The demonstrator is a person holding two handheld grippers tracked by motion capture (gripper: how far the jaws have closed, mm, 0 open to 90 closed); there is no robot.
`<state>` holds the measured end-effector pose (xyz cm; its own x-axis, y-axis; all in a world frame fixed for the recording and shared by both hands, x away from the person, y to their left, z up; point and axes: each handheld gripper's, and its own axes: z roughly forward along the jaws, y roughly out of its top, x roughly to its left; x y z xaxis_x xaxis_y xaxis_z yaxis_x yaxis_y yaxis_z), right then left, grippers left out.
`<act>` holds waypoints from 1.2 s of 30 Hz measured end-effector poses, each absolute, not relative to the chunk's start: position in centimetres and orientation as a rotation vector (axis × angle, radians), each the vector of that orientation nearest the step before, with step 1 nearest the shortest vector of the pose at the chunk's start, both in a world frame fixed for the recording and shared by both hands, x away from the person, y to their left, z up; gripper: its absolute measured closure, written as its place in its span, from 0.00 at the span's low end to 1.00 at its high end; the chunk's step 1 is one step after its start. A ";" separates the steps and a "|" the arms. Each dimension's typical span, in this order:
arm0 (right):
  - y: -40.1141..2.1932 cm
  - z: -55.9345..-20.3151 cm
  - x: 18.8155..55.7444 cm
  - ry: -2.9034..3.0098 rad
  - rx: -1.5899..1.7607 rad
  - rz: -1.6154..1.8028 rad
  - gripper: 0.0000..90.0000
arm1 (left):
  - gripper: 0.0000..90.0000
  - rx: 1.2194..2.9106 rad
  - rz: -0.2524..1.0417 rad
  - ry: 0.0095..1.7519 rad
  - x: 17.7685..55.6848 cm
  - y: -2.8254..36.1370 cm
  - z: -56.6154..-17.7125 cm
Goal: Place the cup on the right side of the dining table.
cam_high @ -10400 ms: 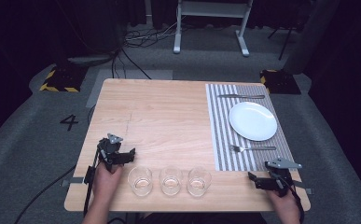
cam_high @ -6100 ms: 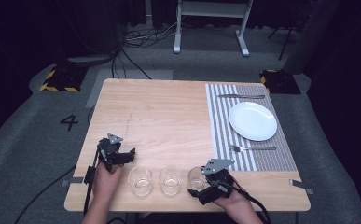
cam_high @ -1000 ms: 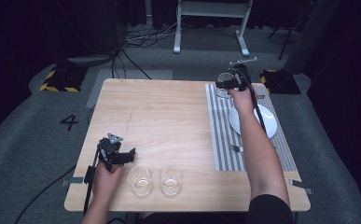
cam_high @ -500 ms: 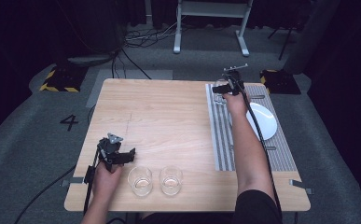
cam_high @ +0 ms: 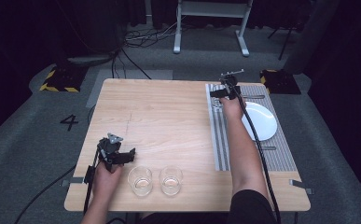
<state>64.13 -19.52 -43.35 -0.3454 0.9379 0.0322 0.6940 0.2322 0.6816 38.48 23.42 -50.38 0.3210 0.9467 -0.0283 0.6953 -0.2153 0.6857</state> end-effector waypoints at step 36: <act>-21.0 -42.5 62.6 2.131 1.472 0.847 0.16 | 0.16 1.991 0.539 1.441 38.5 23.4 -50.4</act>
<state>62.63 -20.98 -42.50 -0.3560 0.9345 0.0050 0.6827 0.2564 0.6842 38.50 23.44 -50.38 0.3231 0.9459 -0.0286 0.6953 -0.2168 0.6853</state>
